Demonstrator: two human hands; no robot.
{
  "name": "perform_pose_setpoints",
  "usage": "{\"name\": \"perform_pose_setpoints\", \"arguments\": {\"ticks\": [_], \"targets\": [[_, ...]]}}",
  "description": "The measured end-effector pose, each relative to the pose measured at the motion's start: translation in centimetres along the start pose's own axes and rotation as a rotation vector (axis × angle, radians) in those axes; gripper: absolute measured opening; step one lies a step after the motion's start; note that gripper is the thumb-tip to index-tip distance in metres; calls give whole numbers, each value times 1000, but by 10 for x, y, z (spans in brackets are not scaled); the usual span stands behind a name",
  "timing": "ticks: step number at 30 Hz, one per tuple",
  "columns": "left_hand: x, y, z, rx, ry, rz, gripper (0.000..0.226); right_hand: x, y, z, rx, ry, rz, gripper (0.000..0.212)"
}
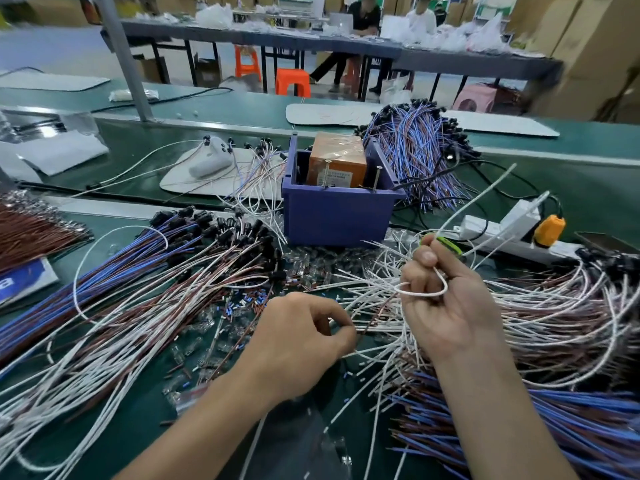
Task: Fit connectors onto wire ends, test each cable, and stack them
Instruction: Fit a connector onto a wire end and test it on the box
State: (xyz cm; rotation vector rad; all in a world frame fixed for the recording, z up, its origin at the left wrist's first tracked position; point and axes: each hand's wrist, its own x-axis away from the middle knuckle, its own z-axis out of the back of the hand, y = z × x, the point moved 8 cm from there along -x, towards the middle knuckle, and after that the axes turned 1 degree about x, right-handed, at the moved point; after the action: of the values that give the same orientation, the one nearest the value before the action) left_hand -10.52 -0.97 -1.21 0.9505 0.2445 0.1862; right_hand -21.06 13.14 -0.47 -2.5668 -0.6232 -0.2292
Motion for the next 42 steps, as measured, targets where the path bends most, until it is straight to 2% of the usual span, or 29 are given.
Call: {"name": "perform_pose_setpoints", "arguments": {"ticks": [2, 5, 11, 15, 20, 22, 24, 27, 30, 32, 34, 36, 39, 41, 42], "targets": [[1, 2, 2, -27, 40, -16, 11, 0, 3, 1, 4, 9, -23, 3], [4, 7, -6, -13, -38, -49, 26, 1, 10, -2, -1, -6, -52, 6], [2, 5, -16, 135, -216, 17, 13, 1, 13, -3, -39, -31, -77, 6], [-2, 3, 2, 123, -18, 20, 15, 2, 9, 0, 130, -13, -5, 2], [-8, -8, 28, 676, 138, 140, 11, 13, -9, 1, 603, 109, 207, 17], [-9, -11, 33, 717, 174, 163, 8, 16, -9, -4, 685, 98, 237, 21], [-9, -12, 26, 686, 127, 186, 17, 17, -1, -9, 654, 50, 214, 23], [-7, -4, 13, 629, -3, 158, 13, 19, 8, -14, 543, -14, 158, 25], [0, 4, 0, 562, -207, 111, 34, 18, 11, -17, 365, -80, 114, 29], [7, 8, -13, 455, -364, 103, 34, 18, 11, -18, 266, -110, 99, 29], [11, 12, -24, 386, -451, 103, 25, 18, 12, -21, 201, -141, 101, 27], [10, 12, -28, 416, -435, 143, 16, 18, 12, -23, 191, -159, 117, 27], [3, 7, -24, 501, -308, 229, 30, 18, 15, -20, 210, -134, 122, 29], [-2, 4, -17, 693, -186, 261, 39, 18, 17, -17, 225, -98, 107, 30], [-5, 2, -11, 786, -106, 263, 35, 19, 19, -16, 239, -85, 101, 29]]}}
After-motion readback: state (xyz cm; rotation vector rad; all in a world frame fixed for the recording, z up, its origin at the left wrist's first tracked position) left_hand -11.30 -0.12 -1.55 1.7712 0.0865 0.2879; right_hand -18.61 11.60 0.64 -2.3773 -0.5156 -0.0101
